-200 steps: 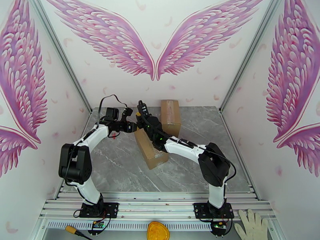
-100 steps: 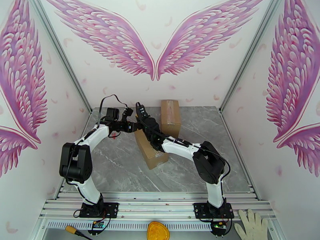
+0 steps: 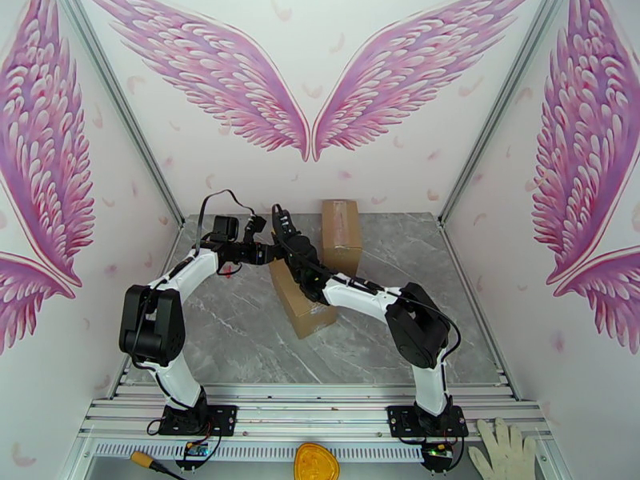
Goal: Unpack the express box
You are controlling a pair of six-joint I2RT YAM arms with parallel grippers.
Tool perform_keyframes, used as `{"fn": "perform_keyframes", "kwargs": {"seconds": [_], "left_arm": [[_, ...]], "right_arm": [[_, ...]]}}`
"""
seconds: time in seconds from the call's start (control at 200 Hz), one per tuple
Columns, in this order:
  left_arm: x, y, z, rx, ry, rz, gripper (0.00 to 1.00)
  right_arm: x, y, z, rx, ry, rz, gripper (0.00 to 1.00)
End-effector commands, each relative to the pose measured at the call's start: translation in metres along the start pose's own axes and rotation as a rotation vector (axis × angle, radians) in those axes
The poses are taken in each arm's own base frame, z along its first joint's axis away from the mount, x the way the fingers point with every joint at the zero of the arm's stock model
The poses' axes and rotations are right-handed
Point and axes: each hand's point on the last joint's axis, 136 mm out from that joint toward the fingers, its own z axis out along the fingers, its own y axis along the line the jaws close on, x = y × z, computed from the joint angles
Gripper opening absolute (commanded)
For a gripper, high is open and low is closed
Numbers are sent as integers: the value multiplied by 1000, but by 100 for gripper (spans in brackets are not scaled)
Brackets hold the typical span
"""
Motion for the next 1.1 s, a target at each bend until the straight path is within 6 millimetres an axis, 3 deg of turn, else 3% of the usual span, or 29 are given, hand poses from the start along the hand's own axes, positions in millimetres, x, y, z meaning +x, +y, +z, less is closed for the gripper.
{"fn": "perform_keyframes", "kwargs": {"seconds": [0.0, 0.46, 0.92, 1.099], "left_arm": [[16, 22, 9, -65, 42, -51, 36], [25, 30, 11, -97, 60, -80, 34], [29, 36, 9, -139, 73, -98, 31], [18, 17, 3, -78, 32, -62, 33]], "right_arm": [[9, 8, -5, -21, 33, 23, 0], [18, 1, -17, 51, 74, -65, 0], [9, -5, -45, 58, 59, -68, 0], [3, -2, -48, 39, 35, -35, 0]]}}
